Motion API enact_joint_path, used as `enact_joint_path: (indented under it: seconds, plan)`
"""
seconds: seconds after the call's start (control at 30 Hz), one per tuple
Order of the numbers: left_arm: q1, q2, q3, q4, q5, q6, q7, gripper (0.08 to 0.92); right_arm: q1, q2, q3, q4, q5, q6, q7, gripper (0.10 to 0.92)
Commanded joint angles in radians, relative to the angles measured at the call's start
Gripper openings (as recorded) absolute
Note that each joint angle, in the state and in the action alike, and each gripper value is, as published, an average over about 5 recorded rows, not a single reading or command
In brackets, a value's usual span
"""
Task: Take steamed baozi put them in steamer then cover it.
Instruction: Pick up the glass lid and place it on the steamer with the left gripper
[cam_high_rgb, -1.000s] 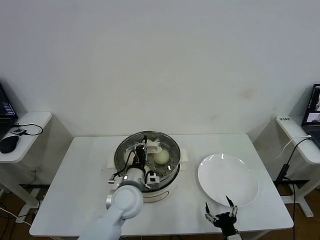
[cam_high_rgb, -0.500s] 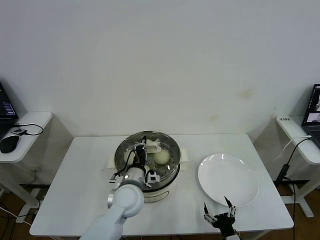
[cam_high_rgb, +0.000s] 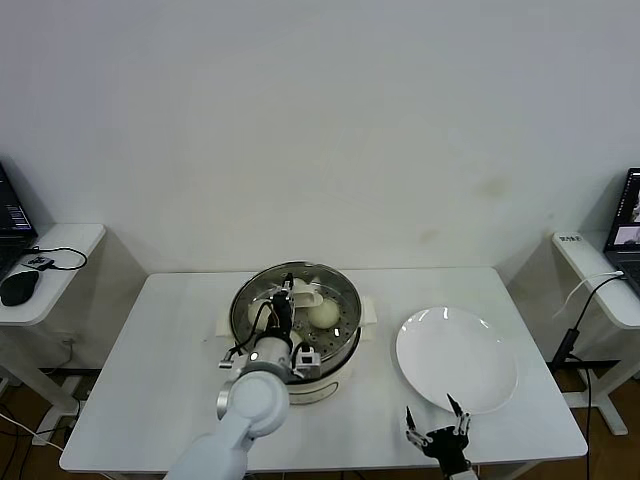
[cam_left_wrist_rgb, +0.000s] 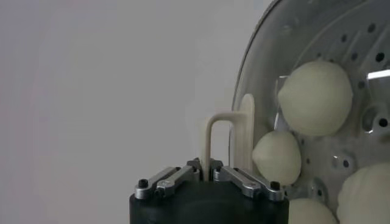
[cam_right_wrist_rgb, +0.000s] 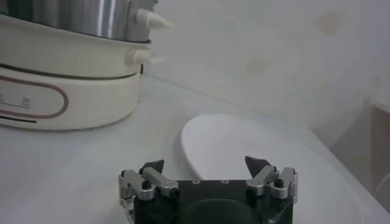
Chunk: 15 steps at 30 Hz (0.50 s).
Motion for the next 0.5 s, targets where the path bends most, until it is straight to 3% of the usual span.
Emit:
enact_joint_path:
  seconds: [0.03, 0.27, 0.5]
  plan:
    - [0.018, 0.01, -0.004, -0.024, 0.001, -0.009, -0.002, 0.16, -0.001, 0.0, -0.002, 0.003, 0.0, -0.001, -0.001, 0.823]
    - [0.073, 0.038, -0.017, -0.104, -0.008, -0.013, -0.013, 0.329, 0.001, -0.002, -0.004, 0.0, 0.003, -0.002, -0.001, 0.823]
    - [0.215, 0.099, -0.077, -0.309, -0.084, -0.035, -0.05, 0.537, 0.001, -0.006, -0.005, 0.001, 0.008, -0.002, -0.002, 0.823]
